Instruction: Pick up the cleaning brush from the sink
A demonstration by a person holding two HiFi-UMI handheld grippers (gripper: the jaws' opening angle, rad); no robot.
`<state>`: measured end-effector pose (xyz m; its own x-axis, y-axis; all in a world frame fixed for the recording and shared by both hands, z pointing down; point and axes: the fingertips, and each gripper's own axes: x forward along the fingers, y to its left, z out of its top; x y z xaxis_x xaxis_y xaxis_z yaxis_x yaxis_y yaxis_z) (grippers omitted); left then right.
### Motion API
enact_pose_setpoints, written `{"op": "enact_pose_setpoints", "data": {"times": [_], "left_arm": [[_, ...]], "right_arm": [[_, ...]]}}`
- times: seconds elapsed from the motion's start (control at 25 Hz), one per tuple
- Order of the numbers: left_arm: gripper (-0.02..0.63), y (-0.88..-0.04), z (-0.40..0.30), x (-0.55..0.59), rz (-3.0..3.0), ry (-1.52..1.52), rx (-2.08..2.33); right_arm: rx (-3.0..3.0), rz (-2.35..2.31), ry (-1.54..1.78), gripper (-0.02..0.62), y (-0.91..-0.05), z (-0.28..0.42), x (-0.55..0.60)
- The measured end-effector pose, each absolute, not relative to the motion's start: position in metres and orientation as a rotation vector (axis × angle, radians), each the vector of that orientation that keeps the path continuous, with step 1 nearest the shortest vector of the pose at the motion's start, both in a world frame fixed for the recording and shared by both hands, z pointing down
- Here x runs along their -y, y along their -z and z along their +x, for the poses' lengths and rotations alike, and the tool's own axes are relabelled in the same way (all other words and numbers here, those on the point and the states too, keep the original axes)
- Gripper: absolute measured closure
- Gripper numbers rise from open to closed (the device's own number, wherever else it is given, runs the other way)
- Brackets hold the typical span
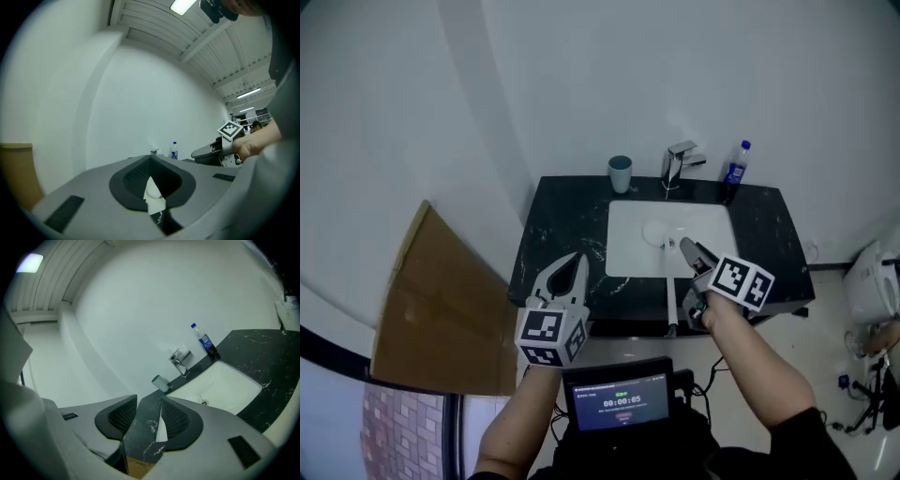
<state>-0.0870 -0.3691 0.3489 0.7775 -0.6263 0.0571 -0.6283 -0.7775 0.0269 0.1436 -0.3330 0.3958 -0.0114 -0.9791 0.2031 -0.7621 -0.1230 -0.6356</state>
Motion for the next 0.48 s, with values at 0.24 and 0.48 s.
{"op": "enact_pose_setpoints", "data": {"times": [0.24, 0.48], "left_arm": [[0.597, -0.365, -0.1, 0.455, 2.967, -0.184, 0.812], [0.597, -0.386, -0.078, 0.496, 2.943, -0.277, 0.726]], "right_arm": [[-1.674, -2.157, 0.933, 0.405, -0.418, 0.147, 0.386], [-1.694, -2.305, 1.177, 0.405, -0.481, 0.162, 0.42]]}}
